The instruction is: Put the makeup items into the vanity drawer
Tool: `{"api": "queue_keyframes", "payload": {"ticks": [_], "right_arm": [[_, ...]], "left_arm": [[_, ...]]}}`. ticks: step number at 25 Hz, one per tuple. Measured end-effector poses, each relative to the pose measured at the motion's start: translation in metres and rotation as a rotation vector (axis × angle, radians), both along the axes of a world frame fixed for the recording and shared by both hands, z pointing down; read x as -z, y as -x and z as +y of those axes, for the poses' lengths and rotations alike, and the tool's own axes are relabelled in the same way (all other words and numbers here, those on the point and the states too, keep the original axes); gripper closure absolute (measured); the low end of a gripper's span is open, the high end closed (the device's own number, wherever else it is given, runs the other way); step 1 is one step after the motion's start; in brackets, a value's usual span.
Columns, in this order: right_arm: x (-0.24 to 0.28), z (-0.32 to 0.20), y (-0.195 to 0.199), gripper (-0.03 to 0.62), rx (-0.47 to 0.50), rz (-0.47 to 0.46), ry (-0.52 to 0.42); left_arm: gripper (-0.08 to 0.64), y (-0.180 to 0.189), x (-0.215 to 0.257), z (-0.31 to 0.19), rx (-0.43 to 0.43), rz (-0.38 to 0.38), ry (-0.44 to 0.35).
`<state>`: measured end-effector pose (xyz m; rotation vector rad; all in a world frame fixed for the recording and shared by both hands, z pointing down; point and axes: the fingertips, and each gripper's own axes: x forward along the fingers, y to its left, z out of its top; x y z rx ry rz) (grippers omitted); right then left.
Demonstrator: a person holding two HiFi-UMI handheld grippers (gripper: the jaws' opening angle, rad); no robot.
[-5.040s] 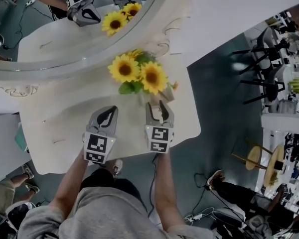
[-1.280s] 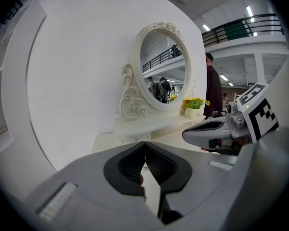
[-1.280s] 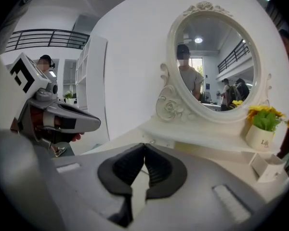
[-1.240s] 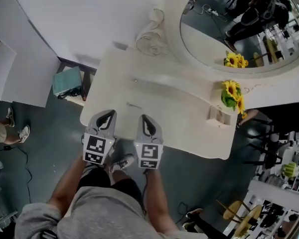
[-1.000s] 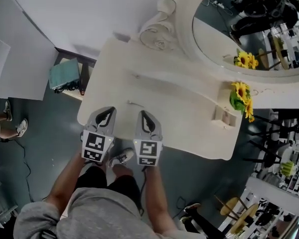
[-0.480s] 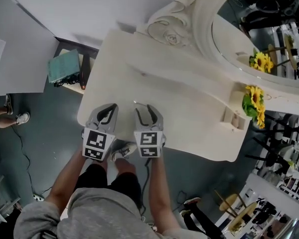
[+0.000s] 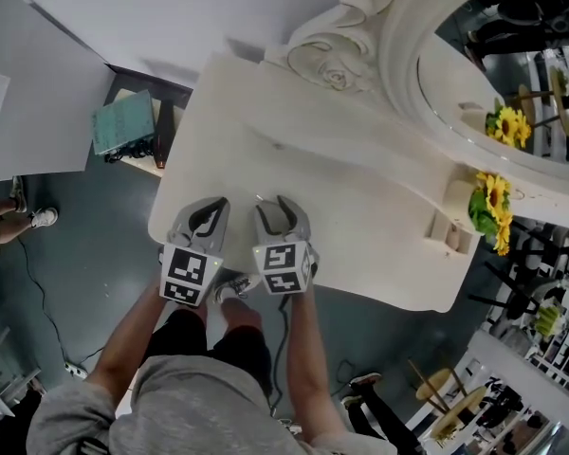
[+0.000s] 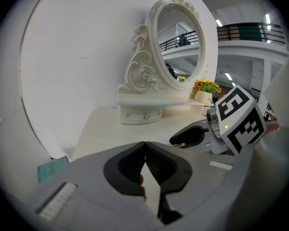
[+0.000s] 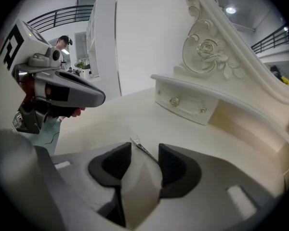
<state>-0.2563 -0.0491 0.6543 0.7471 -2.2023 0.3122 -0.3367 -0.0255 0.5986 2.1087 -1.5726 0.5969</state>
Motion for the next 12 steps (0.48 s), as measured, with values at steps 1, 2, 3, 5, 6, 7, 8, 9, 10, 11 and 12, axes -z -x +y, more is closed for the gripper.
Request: {"api": "queue_keyframes", "payload": {"ticks": [1, 2, 3, 5, 6, 7, 8, 9, 10, 11, 12], "right_arm": [[-0.0005, 0.0003, 0.0010, 0.428, 0.008, 0.003, 0.002], [-0.0006, 0.0007, 0.0019, 0.439, 0.015, 0.005, 0.005], [-0.0007, 0.0012, 0.0026, 0.450, 0.018, 0.007, 0.007], [-0.0012, 0.0017, 0.0022, 0.500, 0.015, 0.022, 0.004], [-0.0016, 0.0016, 0.0019, 0.523, 0.013, 0.030, 0.000], [-0.0019, 0.0016, 0.0019, 0.528, 0.012, 0.035, -0.002], [-0.0021, 0.0016, 0.0020, 0.543, 0.012, 0.040, -0.003], [-0.0023, 0.0017, 0.0022, 0.562, 0.012, 0.044, -0.004], [-0.0023, 0.0018, 0.0024, 0.572, 0.012, 0.048, -0.005], [-0.0022, 0.0019, 0.0025, 0.572, 0.011, 0.049, -0.005], [-0.0023, 0.0020, 0.0024, 0.574, 0.009, 0.048, -0.002]], "left_arm": [[0.549, 0.0009, -0.0007, -0.0003, 0.001, 0.000, 0.002], [0.549, 0.0021, -0.0015, -0.0005, 0.003, 0.000, 0.004], [0.549, 0.0032, -0.0021, -0.0006, 0.005, 0.000, 0.007], [0.549, 0.0050, -0.0027, -0.0008, 0.009, 0.000, 0.010], [0.549, 0.0059, -0.0025, -0.0012, 0.010, 0.000, 0.010], [0.549, 0.0068, -0.0021, -0.0016, 0.011, 0.000, 0.010], [0.549, 0.0079, -0.0017, -0.0019, 0.012, 0.000, 0.009], [0.549, 0.0089, -0.0014, -0.0019, 0.013, -0.001, 0.009], [0.549, 0.0099, -0.0012, -0.0016, 0.013, -0.002, 0.010], [0.549, 0.0105, -0.0012, -0.0013, 0.013, -0.002, 0.010], [0.549, 0.0109, -0.0014, -0.0011, 0.012, -0.002, 0.010]]}}
